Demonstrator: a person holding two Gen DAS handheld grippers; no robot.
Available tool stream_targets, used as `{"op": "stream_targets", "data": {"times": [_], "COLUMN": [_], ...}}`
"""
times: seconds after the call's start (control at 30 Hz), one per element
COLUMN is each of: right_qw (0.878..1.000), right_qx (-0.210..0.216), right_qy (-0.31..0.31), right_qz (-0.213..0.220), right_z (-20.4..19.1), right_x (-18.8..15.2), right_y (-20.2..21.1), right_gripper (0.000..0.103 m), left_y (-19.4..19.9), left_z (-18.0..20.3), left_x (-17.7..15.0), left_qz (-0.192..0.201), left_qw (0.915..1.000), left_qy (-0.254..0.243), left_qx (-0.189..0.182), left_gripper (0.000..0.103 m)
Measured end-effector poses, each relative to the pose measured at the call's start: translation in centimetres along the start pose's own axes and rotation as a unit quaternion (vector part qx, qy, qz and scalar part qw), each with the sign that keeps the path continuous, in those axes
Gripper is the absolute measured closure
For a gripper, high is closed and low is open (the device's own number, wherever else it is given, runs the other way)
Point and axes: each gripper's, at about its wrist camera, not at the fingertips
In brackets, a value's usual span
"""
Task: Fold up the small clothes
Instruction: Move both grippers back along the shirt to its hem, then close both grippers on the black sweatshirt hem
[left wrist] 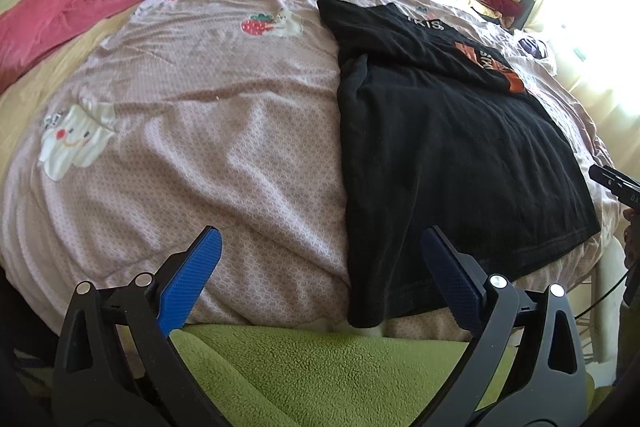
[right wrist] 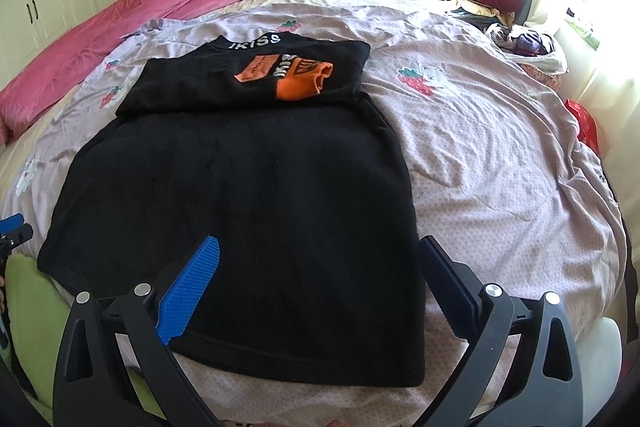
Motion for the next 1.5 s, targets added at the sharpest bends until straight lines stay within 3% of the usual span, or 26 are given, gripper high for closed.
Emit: {"op": "stream_targets", "data": {"times": [0.27,0.53,0.67,0.7,0.73,0.9,0.93,1.0,1.1,1.2,1.3,1.37,1.43,1.5], "right_qw": [1.0,0.999,0.999,0.999,0.998,0.997,0.997,0.997,0.997,0.997,0.996,0.996,0.996,0.996], "right_qx": [-0.007,-0.018,-0.013,-0.012,-0.007,0.027,0.037,0.042,0.038,0.039,0.045,0.049,0.057,0.061], "right_qy": [-0.012,-0.012,-0.025,-0.029,-0.034,-0.036,-0.031,-0.017,-0.011,-0.018,-0.023,-0.023,-0.023,-0.023], "right_qz": [-0.02,-0.033,-0.036,-0.041,-0.05,-0.06,-0.058,-0.057,-0.059,-0.067,-0.069,-0.069,-0.065,-0.062], "right_z": [1.6,3.1,4.2,4.5,4.7,4.9,4.8,4.6,4.8,5.2,5.3,5.3,5.3,5.3], "right_x": [-1.6,-2.6,-2.8,-2.8,-2.7,-2.5,-2.5,-2.6,-2.5,-2.8,-3.0,-2.9,-2.8,-2.6], "right_y": [-0.4,-0.7,-1.6,-1.9,-2.4,-3.2,-3.0,-2.8,-2.9,-3.4,-4.1,-4.3,-4.2,-3.7], "right_gripper": [0.004,0.005,0.006,0.013,0.031,0.081,0.093,0.094,0.091,0.07,0.07,0.075,0.091,0.094], "left_y": [-0.6,-2.2,-3.4,-3.5,-3.5,-3.6,-3.6,-3.4,-3.4,-3.6,-3.8,-3.9,-3.9,-3.6], "left_z": [1.1,2.7,3.0,3.0,3.1,3.1,3.1,3.1,3.3,3.3,3.4,3.4,3.5,3.6], "left_x": [-0.3,-0.3,-0.2,-0.1,-0.1,-0.2,-0.2,-0.2,-0.3,-0.3,-0.3,-0.3,-0.2,-0.2], "left_qz": [-0.006,-0.028,-0.047,-0.05,-0.05,-0.053,-0.052,-0.049,-0.048,-0.053,-0.057,-0.058,-0.056,-0.05], "left_qw": [0.9998,0.9988,0.998,0.9979,0.9978,0.9975,0.9976,0.9977,0.9977,0.9974,0.9971,0.9971,0.9972,0.9975], "left_qy": [-0.011,-0.034,-0.04,-0.039,-0.04,-0.043,-0.042,-0.041,-0.043,-0.043,-0.045,-0.045,-0.045,-0.047], "left_qx": [-0.017,-0.02,-0.014,-0.015,-0.015,-0.015,-0.015,-0.024,-0.022,-0.024,-0.02,-0.02,-0.019,-0.017], "left_gripper": [0.011,0.031,0.036,0.04,0.044,0.065,0.074,0.09,0.09,0.087,0.085,0.085,0.088,0.093]}}
Point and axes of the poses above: each gripper's, at about its wrist camera, not at the fingertips, and y roughly against the way its jaws point, z to its right, x to its top, and after that the axes turned 6 degrees about -z, right-handed
